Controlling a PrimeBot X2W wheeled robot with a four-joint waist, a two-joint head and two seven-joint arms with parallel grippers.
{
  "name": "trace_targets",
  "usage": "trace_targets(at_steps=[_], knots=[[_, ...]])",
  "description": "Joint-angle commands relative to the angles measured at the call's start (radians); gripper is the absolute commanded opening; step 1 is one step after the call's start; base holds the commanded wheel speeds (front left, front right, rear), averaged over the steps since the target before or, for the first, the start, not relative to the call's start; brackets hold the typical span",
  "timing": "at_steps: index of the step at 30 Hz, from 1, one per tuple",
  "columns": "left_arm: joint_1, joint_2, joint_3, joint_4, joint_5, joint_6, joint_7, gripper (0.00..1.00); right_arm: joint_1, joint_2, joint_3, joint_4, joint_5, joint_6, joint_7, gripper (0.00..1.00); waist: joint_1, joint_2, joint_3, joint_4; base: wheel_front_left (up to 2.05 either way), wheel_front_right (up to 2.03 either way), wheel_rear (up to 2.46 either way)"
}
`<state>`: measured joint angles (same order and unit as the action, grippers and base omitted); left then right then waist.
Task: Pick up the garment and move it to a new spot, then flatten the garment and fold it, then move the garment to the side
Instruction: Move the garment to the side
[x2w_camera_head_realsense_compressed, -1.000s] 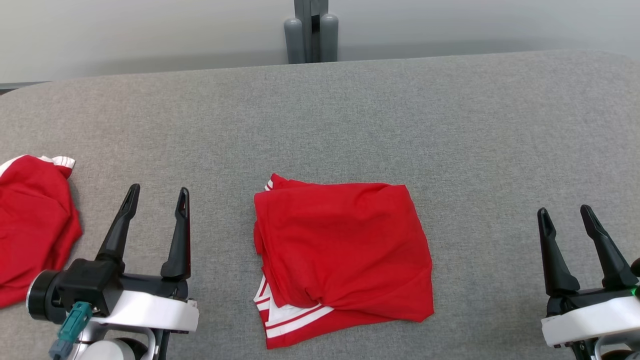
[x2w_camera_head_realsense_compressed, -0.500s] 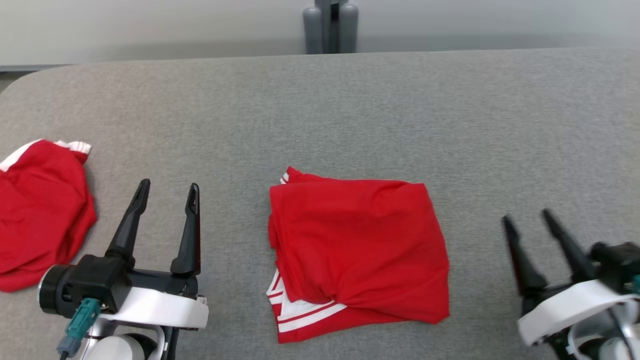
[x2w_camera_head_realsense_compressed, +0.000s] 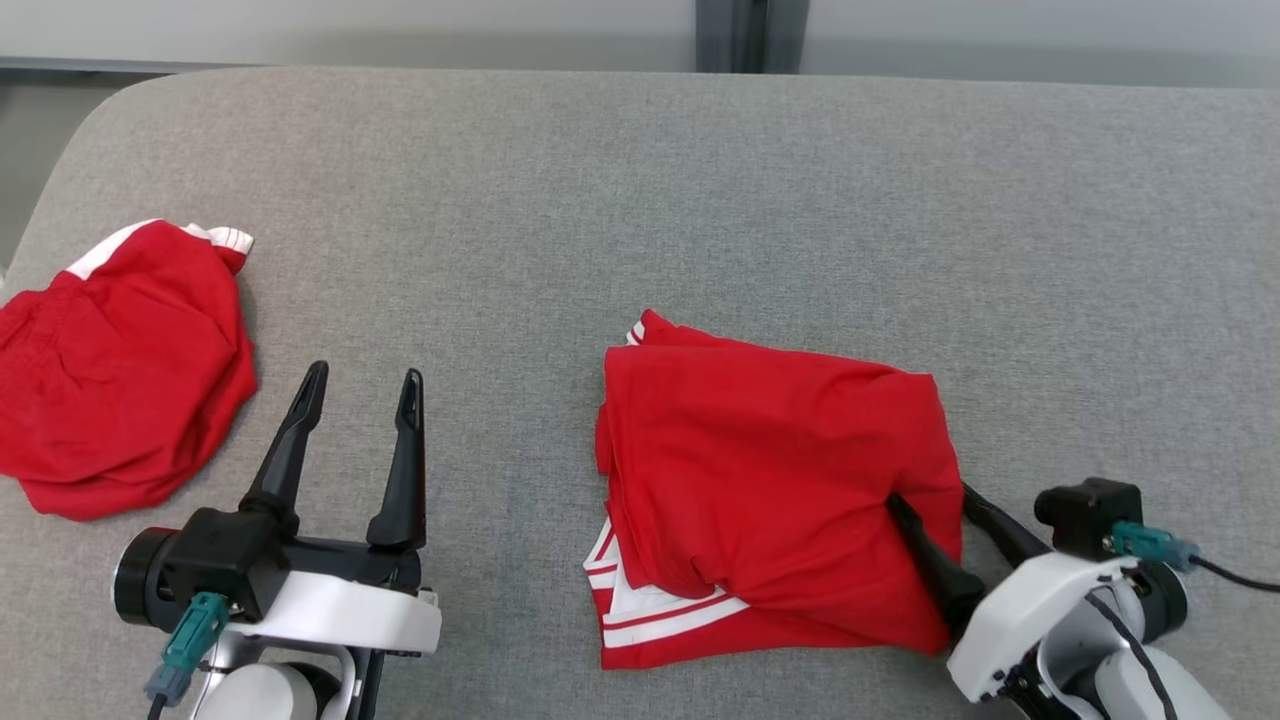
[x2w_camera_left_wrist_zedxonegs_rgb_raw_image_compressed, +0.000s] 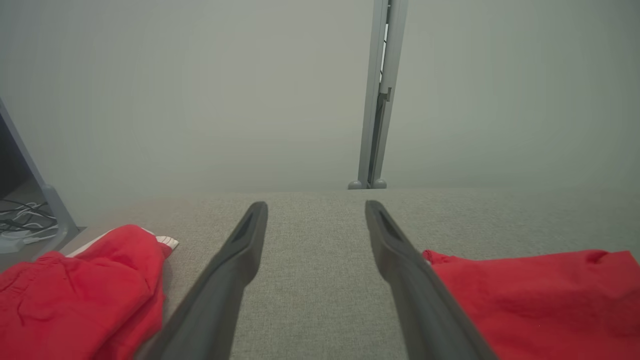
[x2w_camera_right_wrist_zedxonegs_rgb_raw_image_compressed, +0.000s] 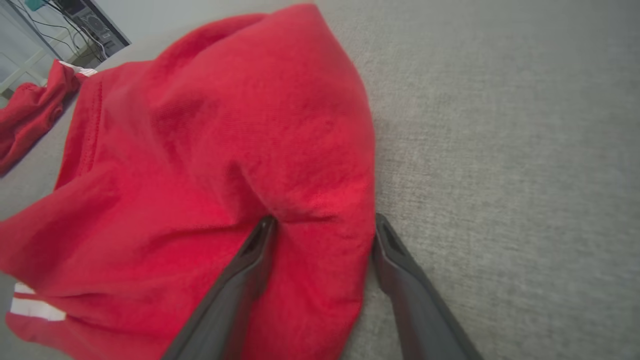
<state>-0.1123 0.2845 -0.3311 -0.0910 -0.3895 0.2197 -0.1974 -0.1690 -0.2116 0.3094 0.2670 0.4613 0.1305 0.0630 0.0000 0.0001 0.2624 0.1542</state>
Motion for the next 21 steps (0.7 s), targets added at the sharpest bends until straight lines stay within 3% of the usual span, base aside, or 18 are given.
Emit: trace_targets(at_steps=[1,2,6,10,14,16,21], knots=[[-0.022,0.001,0.002,0.002,-0.008,-0.005,-0.006,1.0,-0.018,-0.006,0.01,0.007,0.026,0.001,0.009,0.44,0.0,-0.0001,0.004,0.004,0.0,0.0,0.0],[-0.026,0.0,0.003,0.004,-0.008,-0.005,-0.009,1.0,-0.034,-0.021,0.024,0.016,0.031,0.001,0.012,0.0,0.0,-0.0001,0.007,0.005,0.0,0.0,0.0],[-0.023,-0.002,0.007,0.008,-0.009,0.0,-0.017,1.0,-0.081,-0.087,0.052,-0.014,0.032,0.001,0.008,0.0,0.0,-0.0001,0.013,-0.003,0.0,0.0,0.0],[-0.028,0.003,0.011,0.006,-0.008,-0.002,-0.023,1.0,-0.122,-0.171,0.073,-0.13,-0.01,0.0,0.038,0.0,0.0,-0.0001,0.023,-0.045,0.0,0.0,0.0],[-0.04,0.01,0.01,-0.001,-0.004,-0.006,-0.021,1.0,-0.176,-0.278,0.1,-0.297,-0.069,0.0,0.107,0.0,0.0,-0.0001,0.04,-0.115,0.0,0.0,0.0],[-0.056,0.022,0.009,-0.01,0.006,-0.009,-0.016,1.0,-0.225,-0.364,0.112,-0.423,-0.096,0.0,0.16,0.0,0.0,-0.0001,0.055,-0.174,0.0,0.0,0.0],[-0.078,0.038,0.006,-0.021,0.012,-0.015,-0.006,1.0,-0.266,-0.442,0.114,-0.537,-0.088,0.0,0.222,0.0,0.0,-0.0001,0.076,-0.252,0.0,0.0,0.0]])
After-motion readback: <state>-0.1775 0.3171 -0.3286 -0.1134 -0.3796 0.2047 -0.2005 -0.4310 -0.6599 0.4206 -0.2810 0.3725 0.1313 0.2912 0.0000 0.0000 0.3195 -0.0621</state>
